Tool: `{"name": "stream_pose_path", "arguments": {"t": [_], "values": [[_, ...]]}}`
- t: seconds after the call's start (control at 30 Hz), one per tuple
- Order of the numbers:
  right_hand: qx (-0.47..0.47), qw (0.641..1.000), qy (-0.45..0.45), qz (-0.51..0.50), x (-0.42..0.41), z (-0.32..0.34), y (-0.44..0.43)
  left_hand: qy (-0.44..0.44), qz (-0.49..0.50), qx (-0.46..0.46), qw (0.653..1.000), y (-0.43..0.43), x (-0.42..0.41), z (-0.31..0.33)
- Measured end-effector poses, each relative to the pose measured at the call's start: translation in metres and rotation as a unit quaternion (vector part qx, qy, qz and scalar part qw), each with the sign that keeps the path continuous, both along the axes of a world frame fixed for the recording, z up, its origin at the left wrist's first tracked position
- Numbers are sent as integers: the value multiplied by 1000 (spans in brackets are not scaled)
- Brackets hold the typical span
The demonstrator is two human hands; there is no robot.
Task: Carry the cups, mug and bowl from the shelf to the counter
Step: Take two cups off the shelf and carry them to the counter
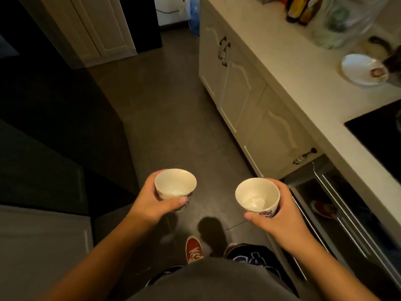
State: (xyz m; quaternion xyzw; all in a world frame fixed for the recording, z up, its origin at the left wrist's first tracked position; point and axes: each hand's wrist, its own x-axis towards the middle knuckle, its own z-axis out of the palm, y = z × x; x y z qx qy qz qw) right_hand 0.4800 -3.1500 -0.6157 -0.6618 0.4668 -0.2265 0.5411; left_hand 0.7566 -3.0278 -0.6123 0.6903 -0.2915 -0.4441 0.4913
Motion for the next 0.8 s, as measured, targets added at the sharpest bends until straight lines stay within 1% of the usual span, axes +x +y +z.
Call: {"name": "stream_pose_path", "arguments": {"t": [0.1,0.27,0.33,0.43,0.57,0.7,0.8], "values": [[-7,1000,21,-17,1,-2,-34,-6,-17,-11,1000,-54,15,-2],[23,999,14,-32,10,-13,-106,-19,-38,6,999,-147,33,-2],[20,999,14,-26,21,-18,-141,-22,-50,-4,998,-182,42,1],[31,999,16,-14,46,-21,-193,-5,-28,1,1000,-222,58,5],[29,999,-1,35,95,-22,-258,-8,3,-1,1000,-254,86,9],[2,997,-5,80,159,-15,-310,-1,57,10,998,-265,122,12],[1,994,-10,113,214,-9,-343,3,84,19,996,-271,157,12]]}}
